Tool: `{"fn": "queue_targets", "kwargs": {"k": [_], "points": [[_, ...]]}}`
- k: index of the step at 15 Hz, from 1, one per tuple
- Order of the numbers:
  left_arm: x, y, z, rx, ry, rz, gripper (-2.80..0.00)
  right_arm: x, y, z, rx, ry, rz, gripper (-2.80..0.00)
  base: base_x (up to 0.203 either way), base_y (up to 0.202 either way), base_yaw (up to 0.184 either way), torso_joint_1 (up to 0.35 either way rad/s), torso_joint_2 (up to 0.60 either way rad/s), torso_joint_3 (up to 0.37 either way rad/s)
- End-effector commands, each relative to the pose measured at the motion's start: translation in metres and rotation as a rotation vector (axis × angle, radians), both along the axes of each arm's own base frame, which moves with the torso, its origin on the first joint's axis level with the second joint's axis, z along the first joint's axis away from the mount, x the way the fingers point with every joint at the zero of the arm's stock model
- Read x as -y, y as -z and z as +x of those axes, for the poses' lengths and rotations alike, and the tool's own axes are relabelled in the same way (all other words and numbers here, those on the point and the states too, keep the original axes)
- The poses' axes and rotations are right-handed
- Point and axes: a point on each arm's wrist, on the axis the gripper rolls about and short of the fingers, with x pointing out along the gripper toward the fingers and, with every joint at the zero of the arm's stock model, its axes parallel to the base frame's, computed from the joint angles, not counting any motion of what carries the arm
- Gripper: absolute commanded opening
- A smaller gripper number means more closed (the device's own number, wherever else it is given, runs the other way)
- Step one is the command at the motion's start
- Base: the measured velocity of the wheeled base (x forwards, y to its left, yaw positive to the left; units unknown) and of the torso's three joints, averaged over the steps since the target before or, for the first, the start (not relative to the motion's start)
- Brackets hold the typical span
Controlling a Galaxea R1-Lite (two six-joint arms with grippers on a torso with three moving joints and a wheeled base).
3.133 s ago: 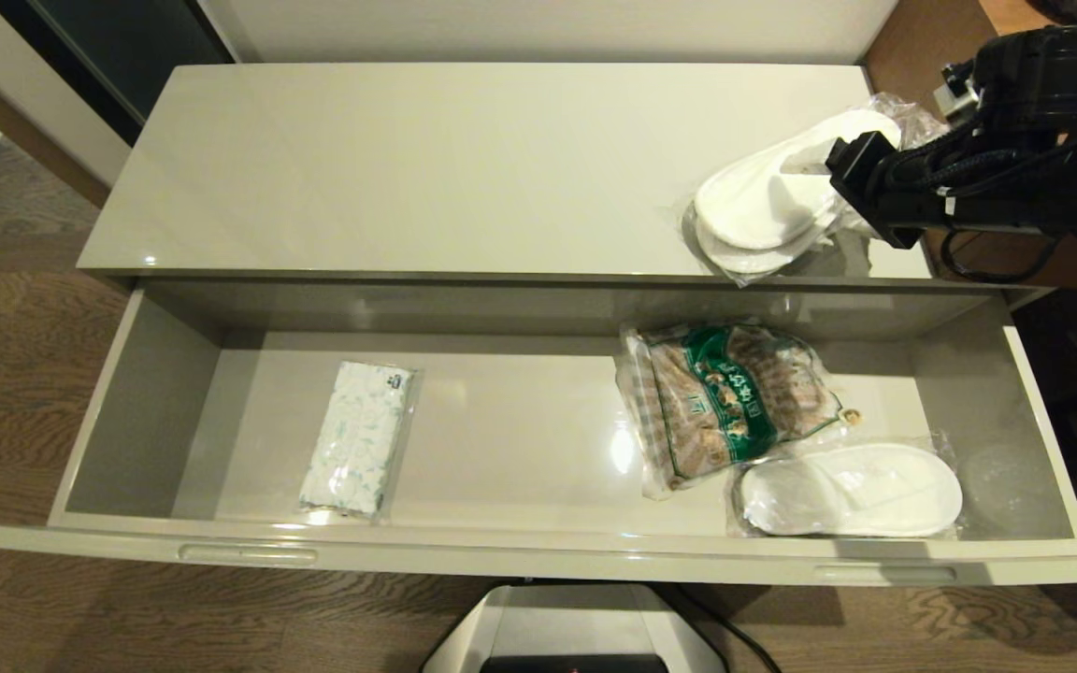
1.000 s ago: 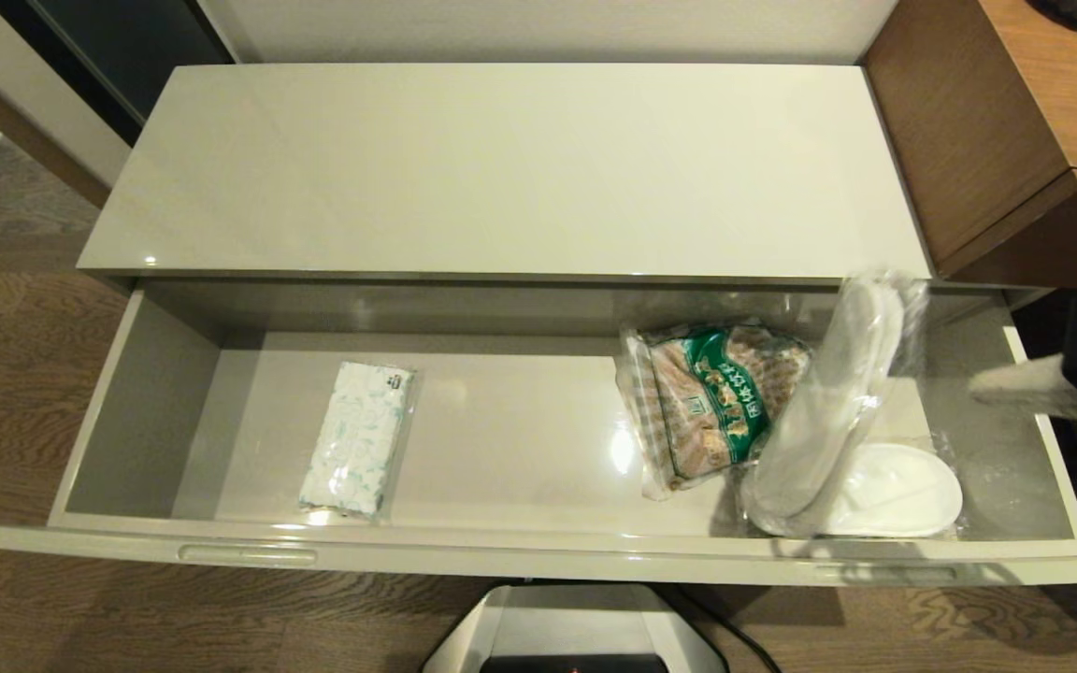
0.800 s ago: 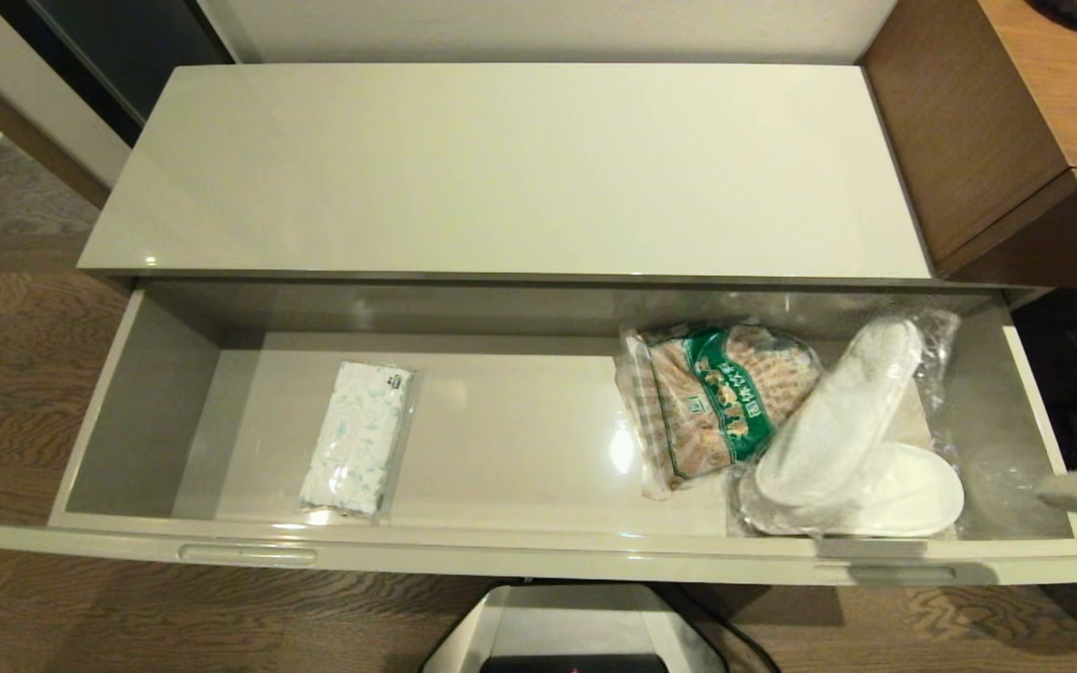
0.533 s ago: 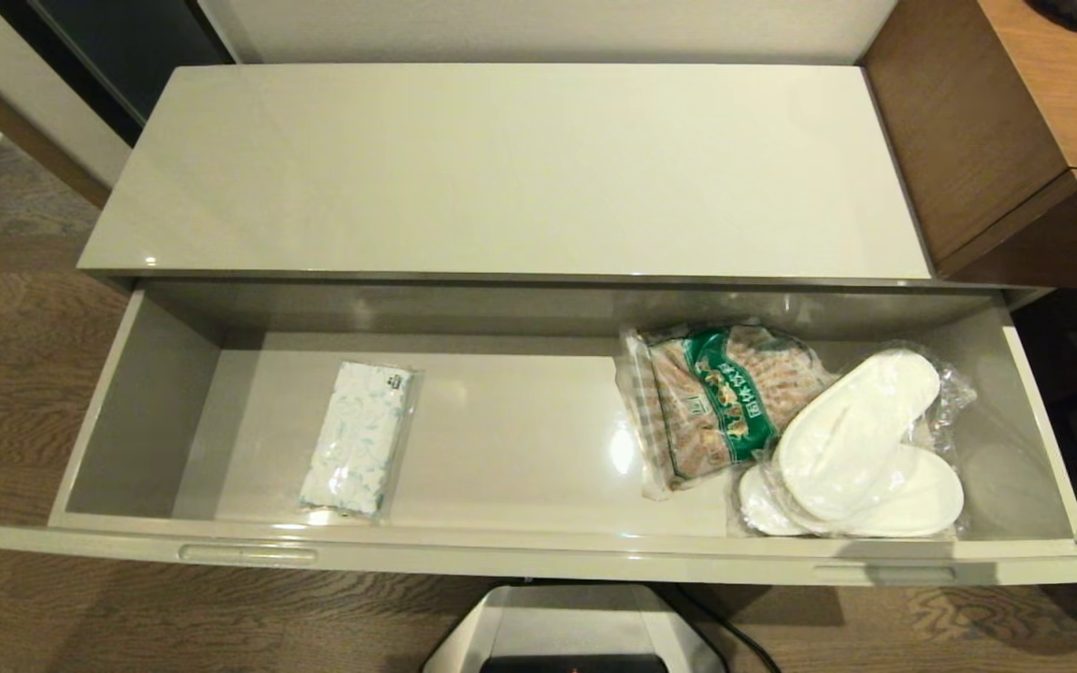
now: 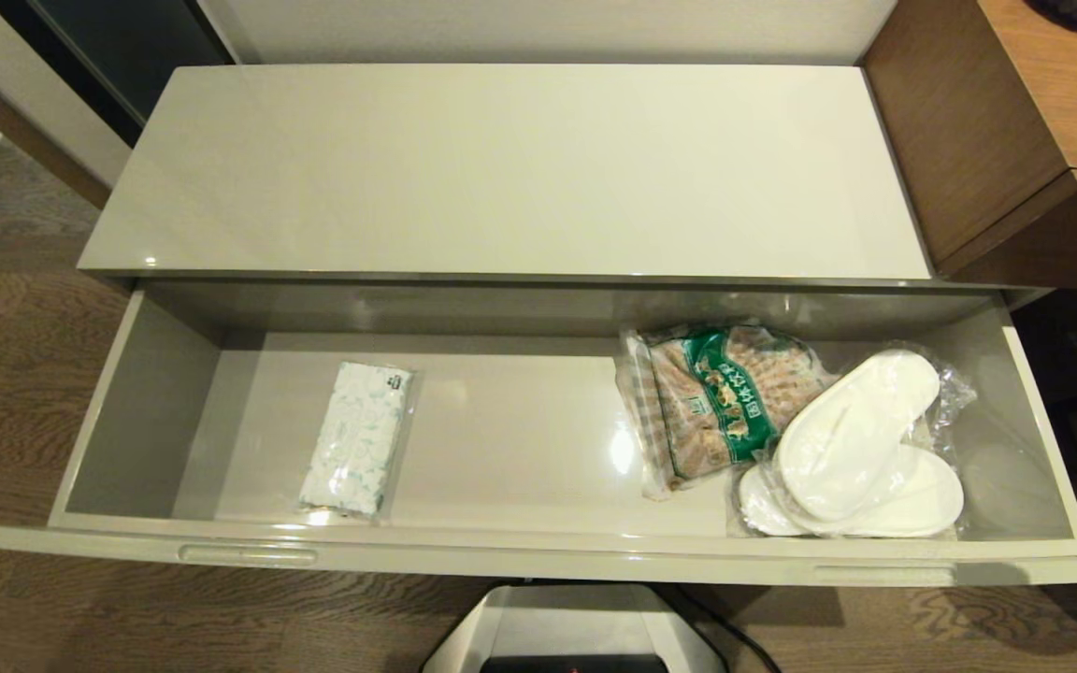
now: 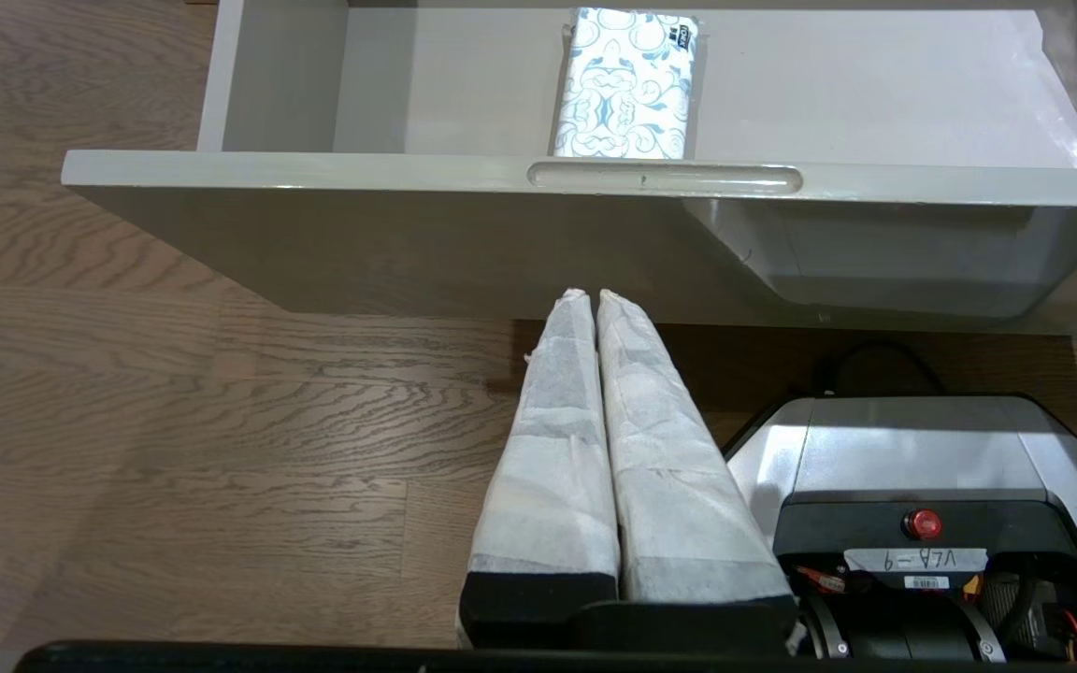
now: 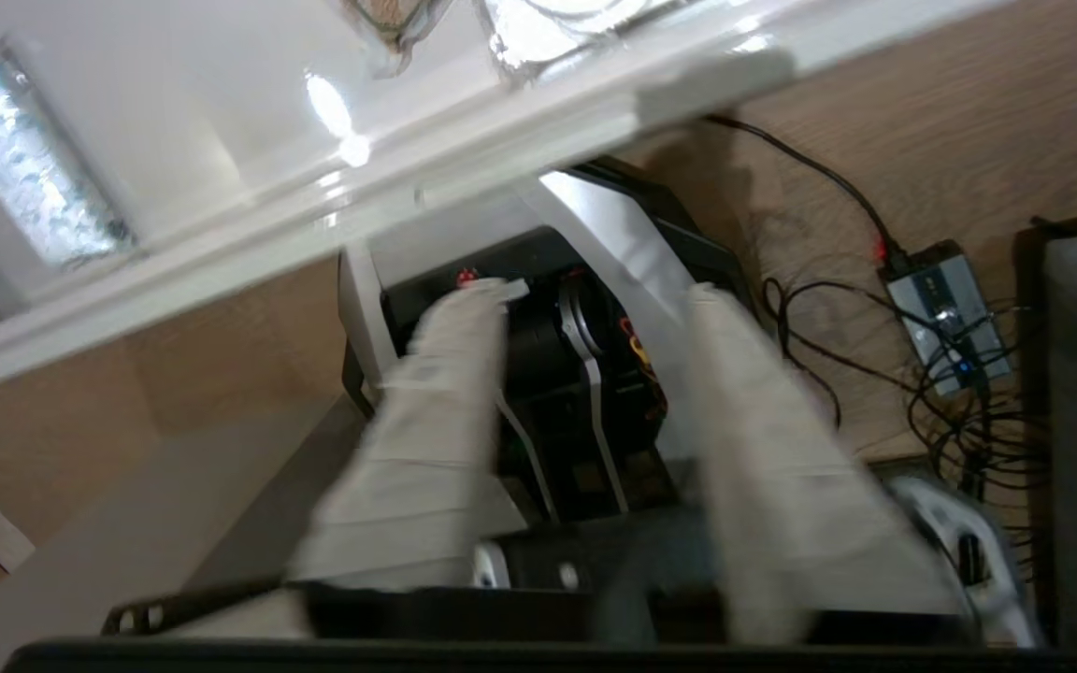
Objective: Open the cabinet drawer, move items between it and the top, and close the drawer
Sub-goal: Close the drawer
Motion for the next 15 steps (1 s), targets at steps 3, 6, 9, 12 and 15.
{"fn": "queue_targets", "kwargs": {"k": [3,6,9,12,15], "points": [[0.000,0.000,0.000,-0.002,-0.001,0.000,-2.80,0.016,-0.020,-0.088,0.072,-0.007,0.040,0.00,0.000,0.000,0.000,0.000,0.00,0.000],[0.000,0.000,0.000,-0.002,-0.001,0.000,-2.80,0.021,-0.007,-0.148,0.040,-0.010,0.066,0.00,0.000,0.000,0.000,0.000,0.00,0.000],[0.000,0.000,0.000,-0.002,-0.001,0.000,-2.80,0.010,0.016,-0.188,0.096,-0.024,-0.009,0.00,0.000,0.000,0.000,0.000,0.00,0.000],[0.000,0.000,0.000,-0.002,-0.001,0.000,-2.80,-0.006,0.043,-0.198,0.113,-0.067,-0.218,-2.80,0.000,0.000,0.000,0.000,0.00,0.000],[0.000,0.000,0.000,-0.002,0.001,0.000,-2.80,-0.006,0.057,-0.179,0.043,-0.068,-0.223,-2.80,0.000,0.000,0.000,0.000,0.00,0.000]]}}
